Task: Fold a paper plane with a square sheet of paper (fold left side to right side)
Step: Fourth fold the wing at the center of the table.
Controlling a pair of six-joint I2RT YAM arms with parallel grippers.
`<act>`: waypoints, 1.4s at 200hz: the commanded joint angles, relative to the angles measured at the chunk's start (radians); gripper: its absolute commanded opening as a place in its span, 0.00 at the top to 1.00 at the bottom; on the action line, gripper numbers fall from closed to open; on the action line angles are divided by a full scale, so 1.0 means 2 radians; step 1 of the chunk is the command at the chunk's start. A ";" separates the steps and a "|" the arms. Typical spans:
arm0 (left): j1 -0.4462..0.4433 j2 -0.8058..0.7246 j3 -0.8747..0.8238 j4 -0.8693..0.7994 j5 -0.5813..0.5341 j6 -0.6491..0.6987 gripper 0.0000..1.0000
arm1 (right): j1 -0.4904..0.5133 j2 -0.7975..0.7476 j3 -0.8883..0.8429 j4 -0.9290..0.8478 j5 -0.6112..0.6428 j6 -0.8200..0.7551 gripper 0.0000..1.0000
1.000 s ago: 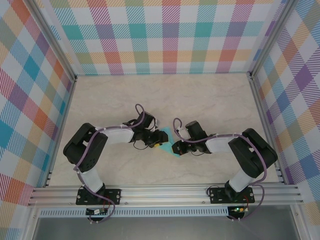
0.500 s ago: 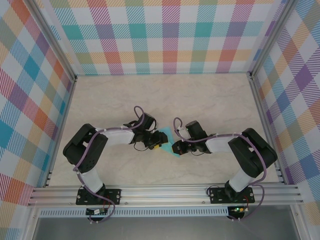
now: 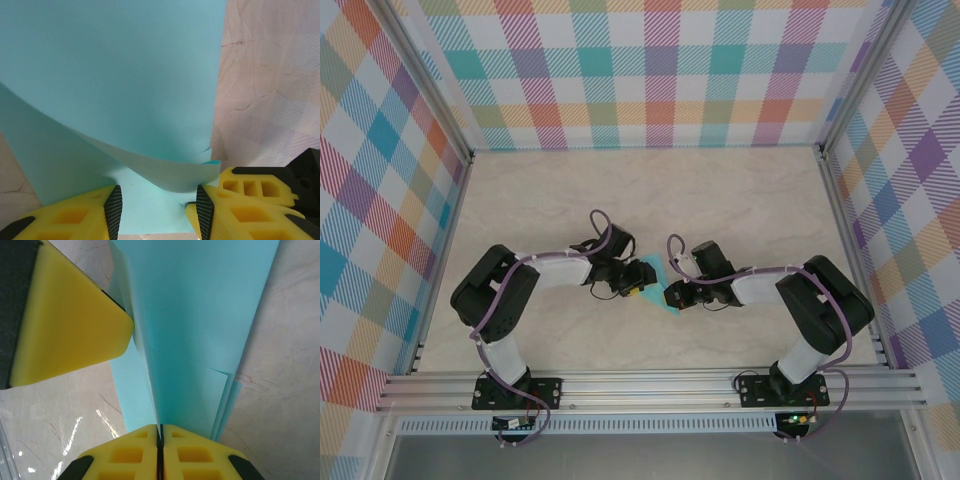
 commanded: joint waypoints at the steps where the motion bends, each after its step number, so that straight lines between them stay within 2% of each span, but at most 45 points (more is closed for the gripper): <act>1: -0.012 0.011 0.018 -0.038 -0.017 0.005 0.55 | 0.001 0.015 0.005 -0.011 -0.002 0.000 0.90; 70: -0.015 0.017 0.015 -0.047 -0.024 0.007 0.56 | -0.001 0.001 0.010 -0.002 -0.033 0.010 0.83; 140: -0.016 0.019 0.013 -0.044 -0.022 0.007 0.56 | -0.038 -0.045 0.018 -0.016 -0.076 0.019 0.72; 244: -0.016 0.016 0.013 -0.045 -0.023 0.007 0.56 | -0.037 0.025 0.056 -0.020 -0.096 0.020 0.72; 280: -0.016 0.016 0.013 -0.046 -0.023 0.007 0.56 | -0.037 0.033 0.057 -0.013 -0.096 0.024 0.77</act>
